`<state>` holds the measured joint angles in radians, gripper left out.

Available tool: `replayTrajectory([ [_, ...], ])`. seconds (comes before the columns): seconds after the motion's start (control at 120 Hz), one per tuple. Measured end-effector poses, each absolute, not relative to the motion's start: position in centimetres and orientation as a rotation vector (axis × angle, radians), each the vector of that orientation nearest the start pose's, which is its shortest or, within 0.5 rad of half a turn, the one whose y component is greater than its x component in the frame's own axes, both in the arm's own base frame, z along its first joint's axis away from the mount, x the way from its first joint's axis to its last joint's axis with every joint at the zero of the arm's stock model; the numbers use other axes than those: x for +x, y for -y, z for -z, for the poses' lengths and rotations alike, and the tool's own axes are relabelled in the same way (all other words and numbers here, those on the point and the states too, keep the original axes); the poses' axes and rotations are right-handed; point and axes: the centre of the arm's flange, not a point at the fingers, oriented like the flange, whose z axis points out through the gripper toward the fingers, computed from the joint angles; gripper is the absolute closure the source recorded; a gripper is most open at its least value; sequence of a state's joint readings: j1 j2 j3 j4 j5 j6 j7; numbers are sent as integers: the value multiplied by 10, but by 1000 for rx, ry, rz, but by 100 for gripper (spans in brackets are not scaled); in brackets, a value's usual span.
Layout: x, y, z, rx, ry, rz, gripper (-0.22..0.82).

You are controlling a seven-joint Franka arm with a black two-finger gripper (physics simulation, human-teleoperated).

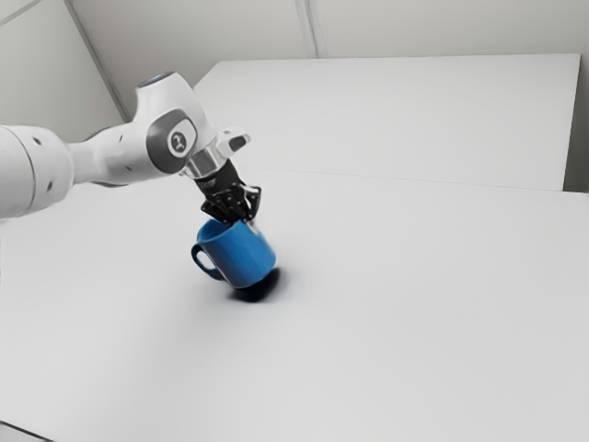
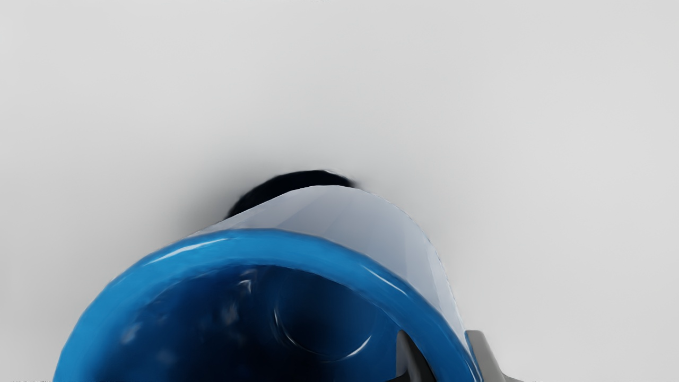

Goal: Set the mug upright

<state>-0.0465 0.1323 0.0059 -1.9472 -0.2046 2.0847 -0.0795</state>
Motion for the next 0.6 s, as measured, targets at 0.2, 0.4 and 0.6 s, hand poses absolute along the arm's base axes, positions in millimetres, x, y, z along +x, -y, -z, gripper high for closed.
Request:
replayTrajectory([
  [0.2, 583, 37, -416, -3136, 49, 16, 78],
  [0.4, 581, 39, -410, -3058, -11, 10, 78],
  [0.6, 583, 40, -384, -3039, -7, -51, 78],
])
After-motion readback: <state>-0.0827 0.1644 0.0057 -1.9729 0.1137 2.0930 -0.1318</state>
